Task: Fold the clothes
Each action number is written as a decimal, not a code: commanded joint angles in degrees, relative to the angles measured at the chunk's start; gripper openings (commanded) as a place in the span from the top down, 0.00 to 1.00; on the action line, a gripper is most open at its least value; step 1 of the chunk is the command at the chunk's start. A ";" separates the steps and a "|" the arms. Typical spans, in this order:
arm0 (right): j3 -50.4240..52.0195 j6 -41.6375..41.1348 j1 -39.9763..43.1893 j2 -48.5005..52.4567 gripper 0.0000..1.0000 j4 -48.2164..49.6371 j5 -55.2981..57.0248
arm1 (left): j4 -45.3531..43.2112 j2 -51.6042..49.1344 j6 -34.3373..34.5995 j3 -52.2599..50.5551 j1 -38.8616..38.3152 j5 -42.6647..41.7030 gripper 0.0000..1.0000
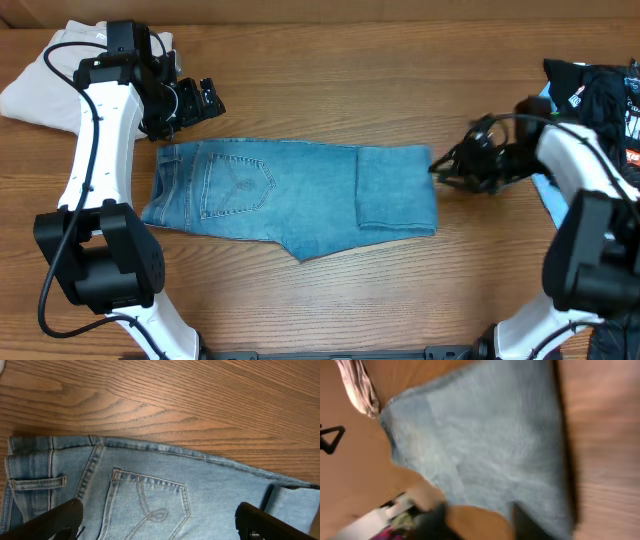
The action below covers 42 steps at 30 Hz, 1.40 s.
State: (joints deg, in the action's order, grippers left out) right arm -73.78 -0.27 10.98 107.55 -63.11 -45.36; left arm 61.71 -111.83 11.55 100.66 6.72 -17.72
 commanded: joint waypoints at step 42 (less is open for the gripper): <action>18.75 -7.37 -5.77 -0.90 0.58 25.38 3.72 | -0.37 -0.57 -1.29 0.98 -0.55 0.33 0.00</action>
State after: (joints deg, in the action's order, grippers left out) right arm -55.59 -5.39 5.76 106.28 -38.26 -42.81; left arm 61.47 -111.83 11.55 100.66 6.72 -17.72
